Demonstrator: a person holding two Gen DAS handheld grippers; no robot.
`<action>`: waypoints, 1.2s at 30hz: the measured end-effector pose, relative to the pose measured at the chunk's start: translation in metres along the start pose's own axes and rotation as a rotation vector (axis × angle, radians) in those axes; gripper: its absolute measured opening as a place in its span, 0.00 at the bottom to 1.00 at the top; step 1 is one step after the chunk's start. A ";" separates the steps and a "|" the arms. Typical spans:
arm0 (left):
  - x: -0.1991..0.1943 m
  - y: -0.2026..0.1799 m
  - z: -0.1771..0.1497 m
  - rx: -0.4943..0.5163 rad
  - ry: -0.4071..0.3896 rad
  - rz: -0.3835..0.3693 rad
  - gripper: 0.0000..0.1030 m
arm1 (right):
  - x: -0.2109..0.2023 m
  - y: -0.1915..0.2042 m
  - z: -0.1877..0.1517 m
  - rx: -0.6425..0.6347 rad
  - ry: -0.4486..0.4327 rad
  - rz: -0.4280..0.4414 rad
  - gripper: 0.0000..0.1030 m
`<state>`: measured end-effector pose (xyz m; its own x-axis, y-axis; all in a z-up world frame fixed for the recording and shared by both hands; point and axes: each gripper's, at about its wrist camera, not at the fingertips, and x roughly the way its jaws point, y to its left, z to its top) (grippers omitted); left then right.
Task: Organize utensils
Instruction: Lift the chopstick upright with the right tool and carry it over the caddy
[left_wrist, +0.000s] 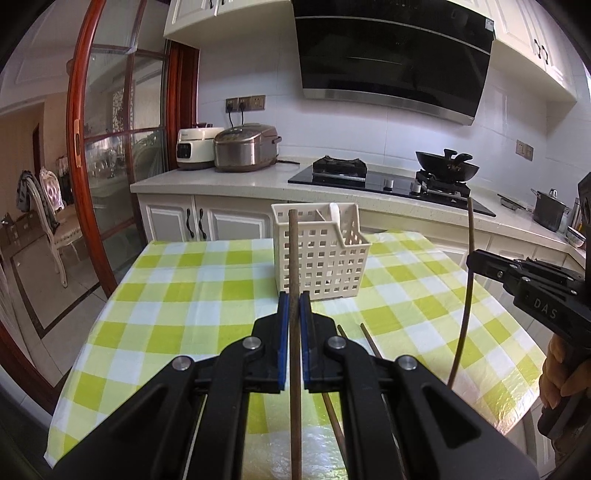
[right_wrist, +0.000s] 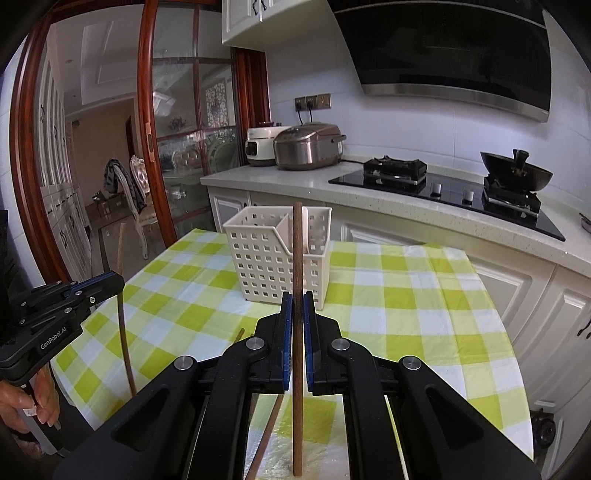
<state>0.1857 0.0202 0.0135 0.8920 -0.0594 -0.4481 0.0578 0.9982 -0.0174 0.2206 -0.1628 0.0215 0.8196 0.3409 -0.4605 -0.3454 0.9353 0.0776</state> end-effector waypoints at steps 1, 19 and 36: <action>-0.001 0.000 0.000 0.000 -0.002 -0.001 0.06 | 0.000 0.000 0.000 -0.001 -0.001 0.000 0.06; -0.006 -0.008 0.014 0.038 -0.051 -0.002 0.06 | -0.004 0.001 0.006 0.000 -0.038 0.008 0.06; 0.002 -0.014 0.066 0.082 -0.112 -0.049 0.05 | 0.009 -0.006 0.048 -0.027 -0.132 -0.013 0.06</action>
<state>0.2159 0.0051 0.0720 0.9314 -0.1135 -0.3459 0.1348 0.9901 0.0380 0.2515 -0.1605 0.0597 0.8766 0.3400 -0.3405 -0.3450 0.9374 0.0477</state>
